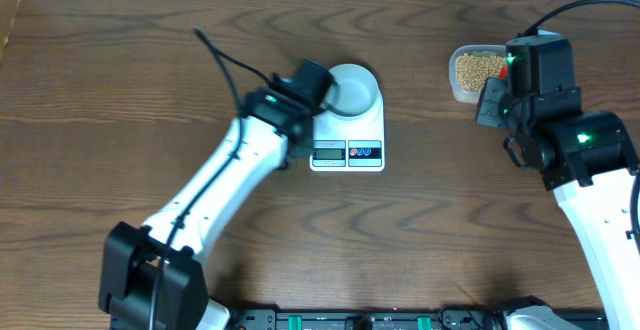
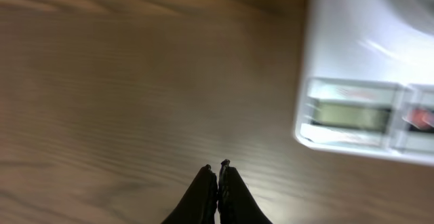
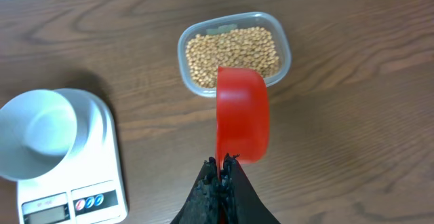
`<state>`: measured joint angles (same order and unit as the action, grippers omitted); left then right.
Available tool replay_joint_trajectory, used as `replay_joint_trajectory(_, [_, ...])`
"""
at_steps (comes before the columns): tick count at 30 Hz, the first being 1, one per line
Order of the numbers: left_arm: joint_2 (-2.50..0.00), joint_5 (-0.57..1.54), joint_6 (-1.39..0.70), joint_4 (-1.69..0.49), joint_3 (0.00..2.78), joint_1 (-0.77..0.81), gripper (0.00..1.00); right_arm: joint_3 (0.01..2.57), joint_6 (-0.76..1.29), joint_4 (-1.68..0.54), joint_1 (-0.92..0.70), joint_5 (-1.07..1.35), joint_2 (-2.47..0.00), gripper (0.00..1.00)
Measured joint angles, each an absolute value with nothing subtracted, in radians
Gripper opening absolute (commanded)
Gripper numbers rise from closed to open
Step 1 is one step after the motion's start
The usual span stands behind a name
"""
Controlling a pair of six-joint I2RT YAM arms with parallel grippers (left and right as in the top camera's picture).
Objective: Scoop item into bowl and weigh 50g on scale
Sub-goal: 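Retract the left gripper leftward away from the scale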
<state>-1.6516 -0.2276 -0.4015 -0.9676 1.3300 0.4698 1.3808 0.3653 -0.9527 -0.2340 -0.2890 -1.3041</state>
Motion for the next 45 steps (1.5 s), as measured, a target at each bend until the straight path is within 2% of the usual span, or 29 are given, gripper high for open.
replay_joint_trajectory(8, [-1.652, -0.268, -0.314, -0.953, 1.33, 0.133, 0.07, 1.381, 0.317, -0.934, -0.158, -0.293, -1.304, 0.01])
replay_joint_trajectory(12, [-1.652, -0.268, -0.28, -0.954, 1.33, 0.043, 0.07, 1.381, 0.302, -0.941, -0.117, -0.29, -1.304, 0.01])
replay_joint_trajectory(26, [-1.652, -0.302, -0.202, -0.944, 1.33, 0.028, 0.07, 1.381, 0.227, -0.947, -0.072, -0.281, -1.304, 0.01])
replay_joint_trajectory(45, [-1.652, -0.306, -0.202, -0.846, 1.33, 0.028, 0.07, 1.381, 0.218, -0.759, 0.122, -0.258, -1.305, 0.01])
